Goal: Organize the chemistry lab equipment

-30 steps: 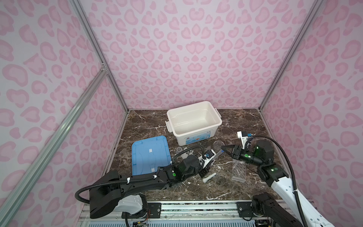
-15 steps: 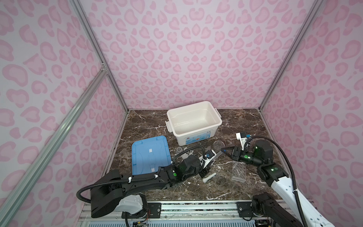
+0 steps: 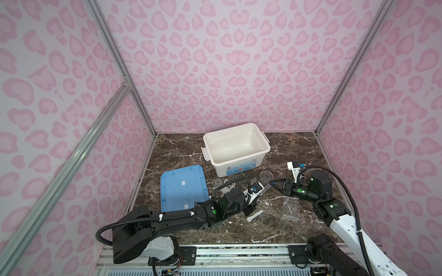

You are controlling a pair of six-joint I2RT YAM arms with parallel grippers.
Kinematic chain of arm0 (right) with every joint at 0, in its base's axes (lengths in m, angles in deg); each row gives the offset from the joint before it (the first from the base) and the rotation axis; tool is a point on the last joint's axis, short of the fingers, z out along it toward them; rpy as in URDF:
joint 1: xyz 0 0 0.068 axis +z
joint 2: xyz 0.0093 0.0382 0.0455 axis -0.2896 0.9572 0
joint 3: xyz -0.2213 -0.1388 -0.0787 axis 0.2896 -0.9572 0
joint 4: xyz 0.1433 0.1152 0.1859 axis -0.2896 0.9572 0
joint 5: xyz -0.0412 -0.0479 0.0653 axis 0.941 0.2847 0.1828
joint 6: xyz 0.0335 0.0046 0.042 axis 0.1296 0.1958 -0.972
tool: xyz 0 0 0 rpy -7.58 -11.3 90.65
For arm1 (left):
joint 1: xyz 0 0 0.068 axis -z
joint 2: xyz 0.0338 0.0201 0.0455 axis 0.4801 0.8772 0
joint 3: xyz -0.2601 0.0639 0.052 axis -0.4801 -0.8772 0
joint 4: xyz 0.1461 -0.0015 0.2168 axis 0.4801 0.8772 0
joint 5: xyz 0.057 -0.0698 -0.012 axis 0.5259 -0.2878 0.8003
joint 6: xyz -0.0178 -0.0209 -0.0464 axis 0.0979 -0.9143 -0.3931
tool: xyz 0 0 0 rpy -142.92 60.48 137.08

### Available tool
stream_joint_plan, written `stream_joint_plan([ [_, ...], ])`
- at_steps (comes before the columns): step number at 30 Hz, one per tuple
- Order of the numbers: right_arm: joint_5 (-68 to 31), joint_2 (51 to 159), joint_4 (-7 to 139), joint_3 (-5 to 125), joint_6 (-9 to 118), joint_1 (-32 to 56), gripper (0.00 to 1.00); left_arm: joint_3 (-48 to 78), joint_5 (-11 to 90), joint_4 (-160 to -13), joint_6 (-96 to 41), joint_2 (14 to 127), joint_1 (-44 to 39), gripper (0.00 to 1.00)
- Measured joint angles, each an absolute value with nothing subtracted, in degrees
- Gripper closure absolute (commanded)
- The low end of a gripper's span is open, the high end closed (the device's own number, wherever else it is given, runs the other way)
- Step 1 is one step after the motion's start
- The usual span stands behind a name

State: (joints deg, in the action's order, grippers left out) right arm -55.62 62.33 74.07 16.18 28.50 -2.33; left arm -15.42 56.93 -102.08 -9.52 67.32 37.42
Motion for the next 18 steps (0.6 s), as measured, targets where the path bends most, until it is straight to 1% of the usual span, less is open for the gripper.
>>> stream_joint_plan([
  [4,-55.56,62.35,74.46,16.18,28.74,-2.35,0.81,-15.34,56.93,-102.08,-9.39,67.64,37.42,0.84],
  [6,-55.51,62.31,74.83,16.18,28.96,-2.35,0.82,-15.34,56.91,-102.04,-9.39,67.69,37.4,0.78],
  [8,-55.49,62.15,75.31,16.18,29.38,-2.35,0.83,-15.34,56.95,-101.95,-9.32,67.69,37.42,0.68],
  [9,-55.45,62.02,75.55,16.18,29.4,-2.35,0.83,-15.34,56.95,-101.97,-9.22,67.69,37.42,0.65],
  [10,-55.25,61.78,75.86,16.18,29.64,-2.33,0.84,-15.36,56.98,-102.04,-9.26,67.62,37.42,0.57],
  [11,-55.05,61.54,76.21,16.18,29.84,-2.33,0.84,-15.45,56.98,-102.13,-9.22,67.51,37.42,0.48],
  [14,-53.79,60.76,77.5,16.18,30.56,-2.33,0.84,-15.97,57.76,-102.19,-9.5,66.75,37.4,0.27],
  [15,-53.33,60.41,78.22,16.29,30.93,-2.33,0.85,-16.19,58.27,-102.32,-9.63,66.44,37.4,0.12],
  [16,-52.67,59.99,79.31,16.62,31.39,-2.31,0.85,-16.54,58.72,-102.69,-9.59,66.07,37.4,0.02],
  [18,-50.92,59.01,81.26,17.66,32.53,-2.02,0.85,-17.65,60.1,-103.66,-10.07,65.09,37.4,0.02],
])
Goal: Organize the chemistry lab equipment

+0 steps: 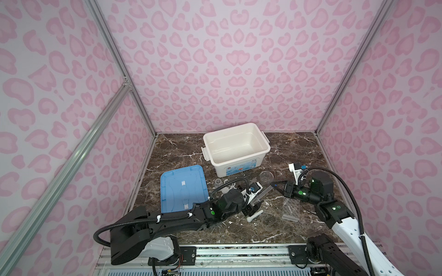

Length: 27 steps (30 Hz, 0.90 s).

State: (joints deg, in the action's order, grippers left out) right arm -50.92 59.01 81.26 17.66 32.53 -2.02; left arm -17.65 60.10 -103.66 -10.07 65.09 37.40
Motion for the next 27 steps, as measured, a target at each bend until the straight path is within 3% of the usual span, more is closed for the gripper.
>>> stream_joint_plan([
  [6,-40.04,56.06,90.81,23.63,37.71,3.9,0.86,-20.58,65.98,-105.3,-11.77,62.57,37.4,0.02],
  [17,-6.49,53.37,105.76,29.79,41.2,25.52,0.9,-23.18,76.19,-105.95,-16.19,61.07,36.94,0.02],
  [27,18.56,54.81,112.53,30.43,38.27,40.97,0.92,-23.51,78.96,-104.66,-19.23,61.39,36.24,0.02],
])
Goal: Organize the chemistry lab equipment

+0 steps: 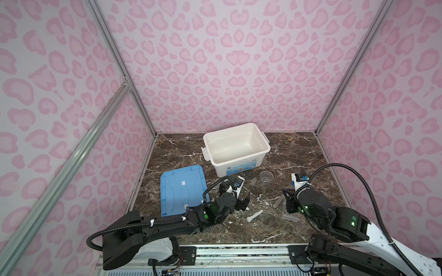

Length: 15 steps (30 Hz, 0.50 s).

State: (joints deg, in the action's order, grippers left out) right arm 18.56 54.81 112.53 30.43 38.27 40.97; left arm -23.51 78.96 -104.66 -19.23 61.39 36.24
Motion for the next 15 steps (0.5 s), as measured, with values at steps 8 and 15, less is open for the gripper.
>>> stream_joint_plan([
  [8,29.29,56.17,114.79,28.7,33.77,47.04,0.92,-23.49,79.27,-103.18,-19.9,62.2,36.19,0.02],
  [15,31.24,55.31,116.42,27.43,30.78,47.79,0.93,-23.32,79.27,-102.65,-20.65,63.25,36.19,0.02],
])
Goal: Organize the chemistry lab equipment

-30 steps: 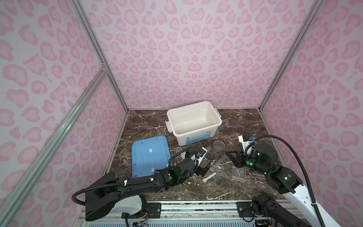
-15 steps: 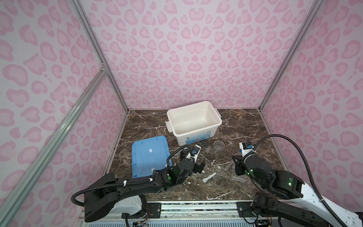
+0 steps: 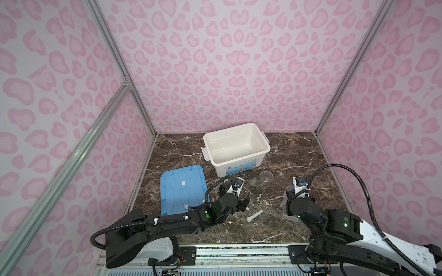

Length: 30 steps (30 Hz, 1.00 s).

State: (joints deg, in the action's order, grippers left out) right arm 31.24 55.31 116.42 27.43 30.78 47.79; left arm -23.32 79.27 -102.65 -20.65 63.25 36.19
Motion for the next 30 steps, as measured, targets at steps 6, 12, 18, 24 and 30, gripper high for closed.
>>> stream_joint_plan([
  [6,31.98,56.69,119.57,27.67,28.18,48.33,0.93,-23.18,79.23,-102.39,-21.08,63.95,36.19,0.02],
  [12,32.5,56.08,121.93,27.67,26.32,48.68,0.94,-23.1,79.2,-102.02,-21.35,64.39,36.19,0.02],
  [18,33.29,55.42,123.7,27.43,24.7,48.68,0.94,-23.01,79.14,-101.95,-21.5,64.82,36.19,0.02],
  [24,33.47,54.72,123.66,26.49,24.22,48.68,0.94,-22.88,78.99,-101.93,-21.5,64.98,36.19,0.02],
  [30,33.79,53.32,122.85,24.55,24.31,48.66,0.94,-22.86,78.96,-101.93,-21.5,65.0,36.19,0.02],
])
